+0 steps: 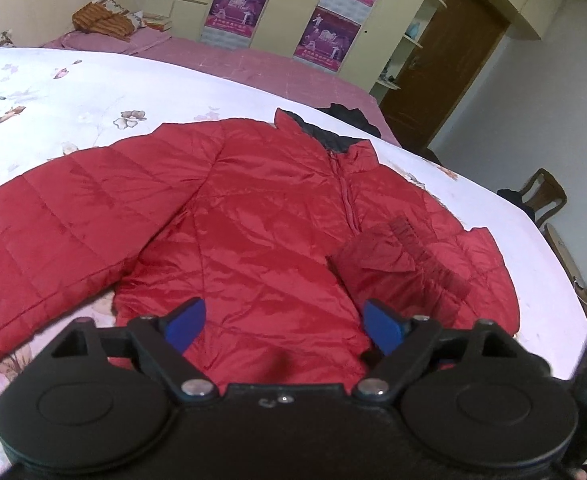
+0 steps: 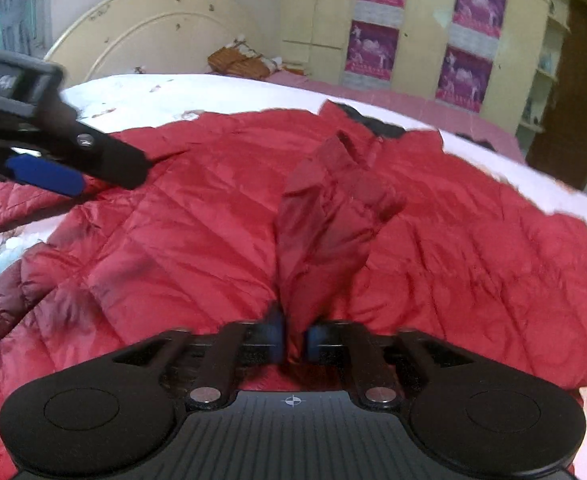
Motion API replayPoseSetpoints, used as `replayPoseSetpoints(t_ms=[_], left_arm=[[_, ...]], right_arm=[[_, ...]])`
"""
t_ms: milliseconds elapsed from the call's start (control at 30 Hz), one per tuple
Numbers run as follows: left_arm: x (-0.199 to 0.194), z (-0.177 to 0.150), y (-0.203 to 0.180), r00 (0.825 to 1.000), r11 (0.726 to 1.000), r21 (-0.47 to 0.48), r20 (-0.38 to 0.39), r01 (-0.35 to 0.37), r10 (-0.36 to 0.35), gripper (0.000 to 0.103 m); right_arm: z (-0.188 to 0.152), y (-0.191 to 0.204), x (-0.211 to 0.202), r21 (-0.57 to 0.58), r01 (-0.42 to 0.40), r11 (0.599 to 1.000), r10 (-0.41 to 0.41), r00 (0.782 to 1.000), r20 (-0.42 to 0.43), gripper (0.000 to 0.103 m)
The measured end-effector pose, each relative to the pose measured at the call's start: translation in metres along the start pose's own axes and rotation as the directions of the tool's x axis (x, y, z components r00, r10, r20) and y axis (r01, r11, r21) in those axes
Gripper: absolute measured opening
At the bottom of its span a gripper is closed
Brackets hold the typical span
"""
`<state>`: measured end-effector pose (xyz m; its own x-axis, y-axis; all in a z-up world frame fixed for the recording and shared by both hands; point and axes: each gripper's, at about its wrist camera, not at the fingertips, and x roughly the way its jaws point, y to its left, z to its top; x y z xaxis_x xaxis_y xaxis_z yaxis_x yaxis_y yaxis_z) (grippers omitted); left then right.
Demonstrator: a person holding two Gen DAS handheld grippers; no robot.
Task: Fold large clothes
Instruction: 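Fold the held sleeve across the jacket front and open the right gripper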
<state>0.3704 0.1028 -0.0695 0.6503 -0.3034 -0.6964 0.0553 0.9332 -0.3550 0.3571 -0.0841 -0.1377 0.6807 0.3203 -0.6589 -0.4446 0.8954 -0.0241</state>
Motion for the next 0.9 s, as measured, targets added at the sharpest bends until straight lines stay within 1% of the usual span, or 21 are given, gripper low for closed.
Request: replayPoseSetpoints(t_ms=[33, 67, 100, 133, 167, 233, 267, 300, 367, 433, 467, 533, 567, 600, 633, 700, 733, 767, 800, 833, 900], left_arm=[[0.002, 0.0, 0.0, 1.0, 1.0, -0.001, 0.0, 0.008, -0.008, 0.09], [0.003, 0.001, 0.0, 1.0, 1.0, -0.004, -0.001, 0.018, -0.018, 0.091], [0.006, 0.001, -0.001, 1.0, 1.0, -0.006, -0.004, 0.029, -0.029, 0.091], [0.009, 0.001, -0.003, 0.999, 0.999, -0.008, -0.008, 0.041, -0.041, 0.091], [0.012, 0.001, -0.005, 0.999, 0.999, -0.011, -0.014, 0.052, -0.052, 0.091], [0.021, 0.001, -0.011, 0.997, 0.997, -0.014, -0.032, 0.075, -0.075, 0.09], [0.026, 0.0, -0.014, 0.996, 0.997, -0.013, -0.044, 0.081, -0.081, 0.089], [0.032, -0.001, -0.016, 0.995, 0.997, -0.014, -0.058, 0.082, -0.082, 0.086], [0.043, -0.003, -0.017, 0.992, 0.996, -0.036, -0.094, 0.082, -0.085, 0.082], [0.043, -0.002, -0.014, 0.989, 0.99, -0.085, -0.09, 0.111, -0.118, 0.081], [0.039, 0.0, -0.014, 0.99, 0.989, -0.095, -0.082, 0.111, -0.119, 0.081], [0.029, -0.001, -0.015, 0.991, 0.989, -0.089, -0.051, 0.118, -0.123, 0.088], [0.027, -0.001, -0.016, 0.993, 0.991, -0.081, -0.046, 0.109, -0.113, 0.091], [0.027, -0.002, -0.02, 0.993, 0.992, -0.066, -0.051, 0.103, -0.107, 0.091], [0.028, -0.003, -0.024, 0.993, 0.993, -0.052, -0.052, 0.104, -0.106, 0.091], [0.031, -0.004, -0.031, 0.993, 0.993, -0.048, -0.056, 0.106, -0.108, 0.091], [0.032, -0.005, -0.034, 0.992, 0.993, -0.05, -0.06, 0.108, -0.111, 0.091], [0.033, -0.006, -0.037, 0.992, 0.993, -0.048, -0.063, 0.104, -0.107, 0.091], [0.033, -0.007, -0.038, 0.993, 0.994, -0.047, -0.063, 0.101, -0.104, 0.092], [0.033, -0.008, -0.039, 0.993, 0.994, -0.049, -0.064, 0.1, -0.103, 0.094], [0.029, -0.01, -0.036, 0.992, 0.992, -0.073, -0.066, 0.1, -0.105, 0.095]], right_arm=[[-0.003, 0.001, -0.007, -0.019, 0.011, 1.0, -0.011, 0.999, 0.036, 0.079], [-0.005, 0.003, -0.015, -0.036, 0.004, 0.999, -0.002, 0.998, 0.057, 0.079], [-0.007, 0.003, -0.021, -0.036, -0.01, 0.999, 0.012, 0.998, 0.058, 0.079], [-0.001, -0.004, -0.014, -0.022, -0.018, 1.0, 0.02, 0.998, 0.067, 0.077], [-0.004, -0.009, -0.023, 0.002, -0.025, 1.0, 0.025, 0.996, 0.08, 0.064], [-0.011, -0.026, -0.043, 0.072, -0.028, 0.997, 0.022, 0.996, 0.089, 0.05], [-0.014, -0.035, -0.054, 0.112, -0.019, 0.994, 0.007, 0.994, 0.105, 0.048], [-0.018, -0.045, -0.063, 0.15, -0.004, 0.989, -0.014, 0.993, 0.121, 0.047], [-0.025, -0.067, -0.082, 0.228, 0.041, 0.973, -0.072, 0.989, 0.131, 0.044], [-0.036, -0.09, -0.101, 0.302, 0.079, 0.95, -0.125, 0.983, 0.137, 0.044], [-0.041, -0.101, -0.111, 0.337, 0.089, 0.937, -0.143, 0.98, 0.139, 0.044], [-0.047, -0.122, -0.128, 0.401, 0.112, 0.909, -0.182, 0.973, 0.142, 0.044], [-0.05, -0.13, -0.136, 0.424, 0.121, 0.897, -0.195, 0.971, 0.137, 0.044], [-0.05, -0.138, -0.139, 0.444, 0.129, 0.887, -0.204, 0.971, 0.126, 0.044], [-0.041, -0.142, -0.133, 0.455, 0.133, 0.881, -0.201, 0.974, 0.104, 0.044], [-0.04, -0.142, -0.128, 0.447, 0.114, 0.888, -0.164, 0.984, 0.076, 0.032], [-0.037, -0.138, -0.124, 0.436, 0.092, 0.895, -0.133, 0.989, 0.065, 0.027], [-0.036, -0.132, -0.117, 0.426, 0.068, 0.902, -0.101, 0.993, 0.056, 0.027], [-0.033, -0.124, -0.109, 0.41, 0.026, 0.912, -0.05, 0.998, 0.047, 0.027], [-0.029, -0.113, -0.105, 0.385, 0.006, 0.923, -0.026, 0.999, 0.047, 0.027], [-0.026, -0.101, -0.11, 0.353, 0.008, 0.936, -0.036, 0.997, 0.072, 0.027]])
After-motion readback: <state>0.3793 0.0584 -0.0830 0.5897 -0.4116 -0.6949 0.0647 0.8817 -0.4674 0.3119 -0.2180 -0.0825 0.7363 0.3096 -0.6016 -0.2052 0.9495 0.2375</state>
